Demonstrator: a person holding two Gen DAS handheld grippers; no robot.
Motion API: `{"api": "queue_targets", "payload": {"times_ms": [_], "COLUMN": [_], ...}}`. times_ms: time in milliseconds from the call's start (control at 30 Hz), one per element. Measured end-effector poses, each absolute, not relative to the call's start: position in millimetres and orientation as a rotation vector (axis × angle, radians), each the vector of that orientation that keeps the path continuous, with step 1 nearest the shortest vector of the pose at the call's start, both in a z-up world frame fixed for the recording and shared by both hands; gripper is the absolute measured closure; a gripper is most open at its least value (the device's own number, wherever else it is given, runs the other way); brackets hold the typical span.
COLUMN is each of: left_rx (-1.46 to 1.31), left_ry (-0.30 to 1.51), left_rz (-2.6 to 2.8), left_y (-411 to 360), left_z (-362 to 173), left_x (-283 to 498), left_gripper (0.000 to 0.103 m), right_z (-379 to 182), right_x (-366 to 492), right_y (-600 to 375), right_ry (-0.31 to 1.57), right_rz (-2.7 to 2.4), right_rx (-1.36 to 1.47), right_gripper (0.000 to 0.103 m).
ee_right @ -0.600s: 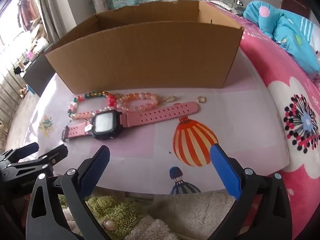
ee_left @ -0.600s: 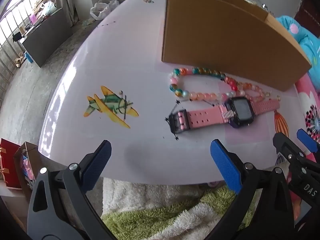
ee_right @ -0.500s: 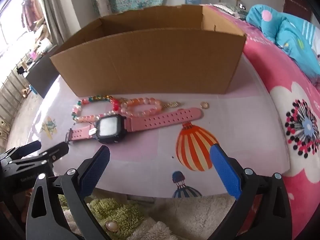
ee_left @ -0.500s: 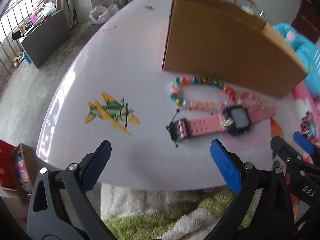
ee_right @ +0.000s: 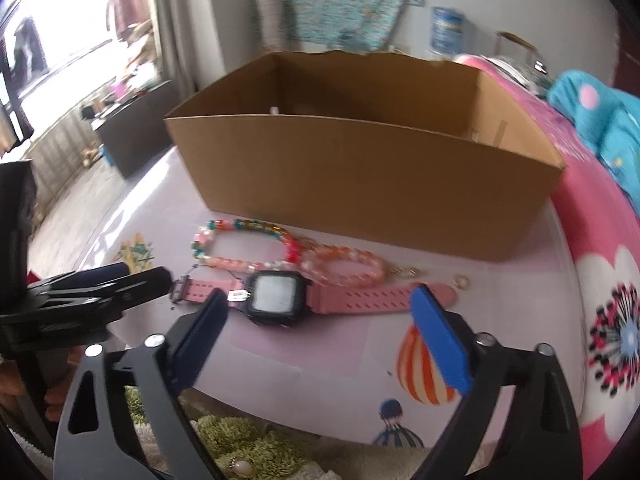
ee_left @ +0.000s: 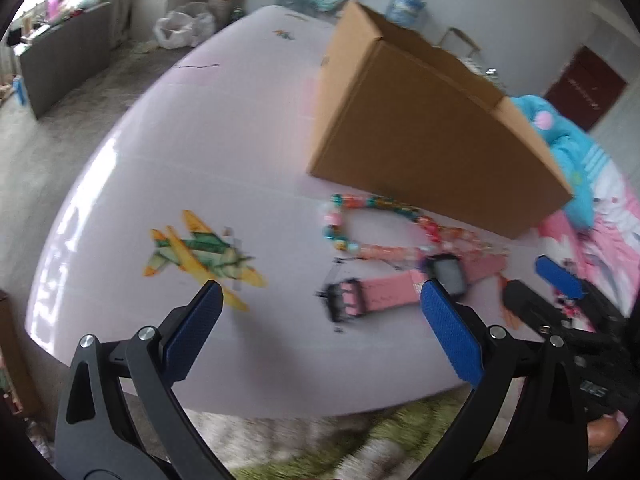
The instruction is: Organize jewelry
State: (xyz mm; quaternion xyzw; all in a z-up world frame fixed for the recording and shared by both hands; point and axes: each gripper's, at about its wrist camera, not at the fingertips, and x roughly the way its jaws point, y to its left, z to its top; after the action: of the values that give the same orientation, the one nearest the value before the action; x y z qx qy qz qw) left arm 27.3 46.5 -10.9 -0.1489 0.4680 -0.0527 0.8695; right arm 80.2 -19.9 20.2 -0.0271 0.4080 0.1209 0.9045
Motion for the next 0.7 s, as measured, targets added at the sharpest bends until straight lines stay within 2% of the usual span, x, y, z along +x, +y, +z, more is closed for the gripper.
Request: {"api": "queue_targets", "payload": {"times_ms": [133, 200, 300, 400, 700], "left_rx": [-0.211, -0.149, -0.080, -0.057, -0.066], "left_ry": [0.967, 0.968, 0.979, 0.981, 0.978], "left_rz": [-0.023, -0.006, 0.003, 0.002, -0.013], "left_y": [47.1, 42.9, 39.2, 37.8, 45.3], "left_z": [-15.1, -16.9, -20.5, -21.0, -27.9], "left_x": [31.6, 34.9, 37.8, 40.5, 46.2], "left_gripper": [0.007, 0.007, 0.007, 0.007, 0.007], "right_z": [15.4, 10.0, 1.9, -1.3, -5.8], "right_x": [85.2, 86.5, 90.8, 92.7, 78.5], "right_y": [-0.4, 10.8, 18.9, 22.5, 40.0], "right_ry": [0.880, 0.898, 0.939, 0.959, 0.970], "right_rz": [0.323, 0.357, 0.389, 0.404, 0.433], "right_rx": [-0.126, -0.168, -0.206, -0.220, -0.364], "right_gripper": [0.041, 0.054, 0.067, 0.076, 0.078]}}
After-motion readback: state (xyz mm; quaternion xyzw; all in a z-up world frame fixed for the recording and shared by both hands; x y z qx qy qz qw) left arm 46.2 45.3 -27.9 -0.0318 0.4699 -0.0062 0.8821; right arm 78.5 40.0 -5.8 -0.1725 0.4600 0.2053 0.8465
